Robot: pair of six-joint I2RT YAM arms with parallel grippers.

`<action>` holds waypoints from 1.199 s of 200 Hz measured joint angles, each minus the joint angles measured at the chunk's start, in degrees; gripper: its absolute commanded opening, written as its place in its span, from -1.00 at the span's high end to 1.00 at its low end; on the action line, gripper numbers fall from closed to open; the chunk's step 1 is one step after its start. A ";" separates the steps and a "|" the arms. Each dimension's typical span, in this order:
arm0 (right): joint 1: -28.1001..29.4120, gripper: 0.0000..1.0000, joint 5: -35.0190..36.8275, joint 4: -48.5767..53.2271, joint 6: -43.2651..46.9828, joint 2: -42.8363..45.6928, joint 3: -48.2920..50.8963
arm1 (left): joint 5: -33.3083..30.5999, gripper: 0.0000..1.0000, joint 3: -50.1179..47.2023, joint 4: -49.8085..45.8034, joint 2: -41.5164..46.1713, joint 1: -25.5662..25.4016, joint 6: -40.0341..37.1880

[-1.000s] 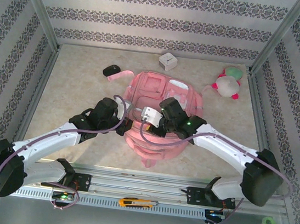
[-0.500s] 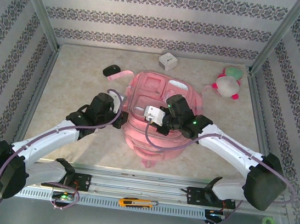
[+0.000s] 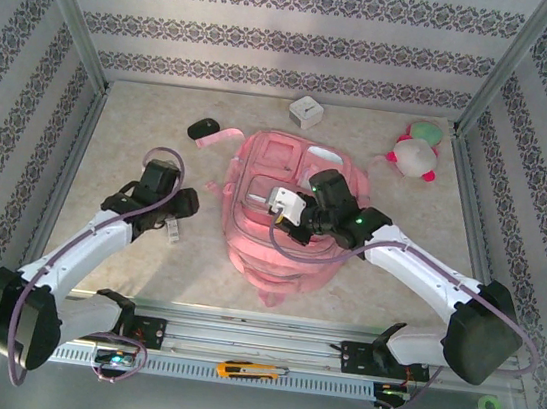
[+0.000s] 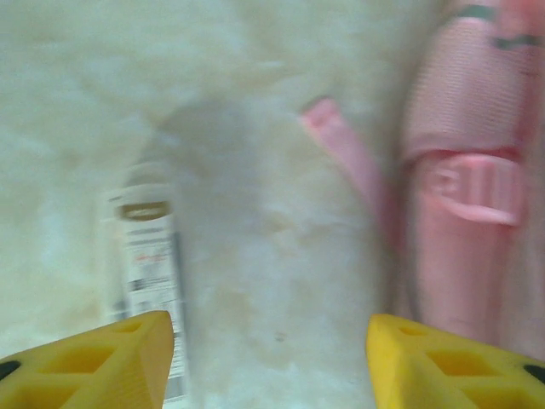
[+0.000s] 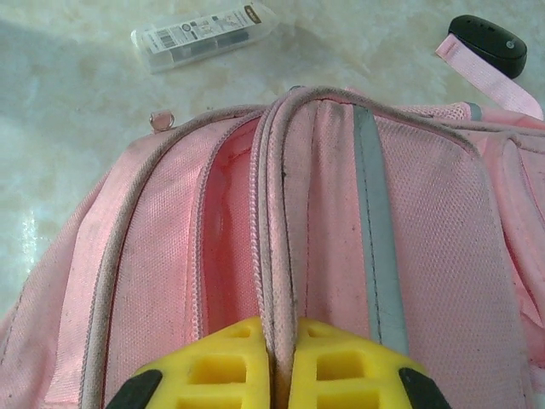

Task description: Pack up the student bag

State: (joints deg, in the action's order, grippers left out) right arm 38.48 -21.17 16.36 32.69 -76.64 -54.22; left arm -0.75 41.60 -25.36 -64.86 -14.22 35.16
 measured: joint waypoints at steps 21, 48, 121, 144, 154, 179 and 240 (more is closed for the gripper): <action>-1.07 1.00 -2.27 -0.35 -2.56 0.00 -0.04 | -1.46 -0.26 -0.02 -2.03 -3.67 2.49 3.21; -2.60 1.00 -5.49 -0.55 -6.64 0.00 -0.22 | -2.51 -0.25 -0.02 -2.71 -9.25 3.15 5.25; -5.35 1.00 -11.78 -0.55 -15.02 -0.92 -1.84 | -2.69 -0.04 -0.17 -0.90 -17.16 3.13 6.54; -5.79 1.00 -12.83 -0.57 -16.39 -1.09 -2.19 | -2.75 0.19 -0.37 -0.17 -19.02 3.15 6.67; -6.12 1.00 -13.25 -0.63 -16.92 -1.14 -2.27 | -2.86 0.26 -0.68 -0.15 -19.47 3.15 6.64; -6.88 1.00 -14.43 -0.83 -18.34 -1.31 -2.45 | -2.34 0.45 -0.79 -0.52 -17.84 3.26 6.95; -7.93 1.00 -15.82 -1.88 -21.99 -1.79 -3.02 | 4.72 1.00 -0.13 -2.67 2.84 3.32 6.86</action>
State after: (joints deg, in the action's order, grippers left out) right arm 30.55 -36.99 14.48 10.70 -78.43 -57.23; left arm 3.97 41.47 -28.03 -62.02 -10.90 42.02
